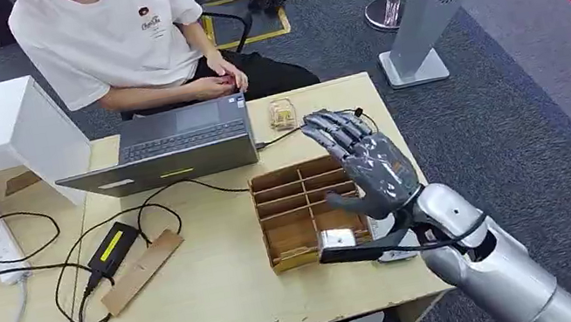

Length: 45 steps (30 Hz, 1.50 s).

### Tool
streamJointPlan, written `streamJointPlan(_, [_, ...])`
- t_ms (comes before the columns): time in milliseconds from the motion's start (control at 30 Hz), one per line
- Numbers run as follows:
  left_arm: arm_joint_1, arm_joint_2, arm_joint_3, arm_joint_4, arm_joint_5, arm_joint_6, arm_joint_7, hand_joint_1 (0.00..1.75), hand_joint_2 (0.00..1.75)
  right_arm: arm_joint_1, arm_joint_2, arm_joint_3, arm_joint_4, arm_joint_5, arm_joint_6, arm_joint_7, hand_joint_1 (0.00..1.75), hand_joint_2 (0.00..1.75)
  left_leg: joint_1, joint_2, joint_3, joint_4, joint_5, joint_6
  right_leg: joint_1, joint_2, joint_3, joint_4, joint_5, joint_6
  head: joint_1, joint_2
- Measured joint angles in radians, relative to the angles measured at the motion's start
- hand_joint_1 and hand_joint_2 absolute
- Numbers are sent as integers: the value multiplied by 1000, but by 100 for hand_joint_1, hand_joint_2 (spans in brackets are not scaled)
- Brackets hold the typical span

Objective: Pass the card to the sensor for recognition and then transmit it.

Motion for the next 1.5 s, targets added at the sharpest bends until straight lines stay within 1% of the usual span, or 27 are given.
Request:
streamJointPlan(367, [1,2,1,0,2,0,1,0,175,25,-15,-2,-20,0,-1,-3,0,175,0,0,0,0,0,0,0,0,0,0,0,0,0,0])
streamJointPlan(400, [2,2,2,0,7,2,3,0,175,44,-25,-8,-34,-8,-1,-9,0,175,0,0,0,0,0,0,0,0,0,0,0,0,0,0])
streamJointPlan(433, [8,2,17,0,13,10,11,0,175,97,-32,-25,-56,-35,-3,-28,0,175,0,0,0,0,0,0,0,0,0,0,0,0,0,0])
streamJointPlan(467, [15,4,31,0,19,18,13,0,175,176,-37,-39,-67,-35,-14,-40,0,175,0,0,0,0,0,0,0,0,0,0,0,0,0,0])
streamJointPlan(633, [25,7,53,0,34,33,22,0,175,295,-37,-52,-70,-65,-20,-67,0,175,0,0,0,0,-1,0,0,0,0,0,-1,0,0,0])
streamJointPlan(767, [29,8,68,0,34,40,22,0,175,350,-32,-57,-59,-69,-18,-74,0,175,0,0,0,0,-1,0,0,0,0,0,-1,0,0,0])
streamJointPlan(900, [31,8,76,0,28,40,22,0,175,377,-5,-57,-17,-72,-11,-80,0,175,0,0,0,0,-1,0,0,0,0,0,-1,0,0,0])
streamJointPlan(1100, [31,8,84,0,20,40,22,0,175,382,45,-53,52,-72,-9,-84,0,175,0,0,0,0,-1,0,0,0,0,0,-1,0,0,0])
streamJointPlan(1267, [32,8,87,0,16,39,22,0,175,381,63,-53,75,-71,-14,-85,0,175,0,0,0,0,-1,0,0,0,0,0,-1,0,0,0])
streamJointPlan(1333, [32,8,88,0,10,38,21,0,175,378,78,-53,90,-60,-45,-90,0,175,0,0,0,0,-1,0,0,0,0,0,-1,0,0,0])
streamJointPlan(1433, [30,7,89,0,-5,36,19,0,175,359,113,-52,134,-16,-128,-89,0,175,0,0,0,0,-1,0,0,0,0,0,-1,0,0,0])
streamJointPlan(1500, [30,7,92,0,-14,34,17,0,175,338,140,-44,173,2,-170,-85,0,175,0,0,0,0,-1,0,0,0,0,0,-1,0,0,0])
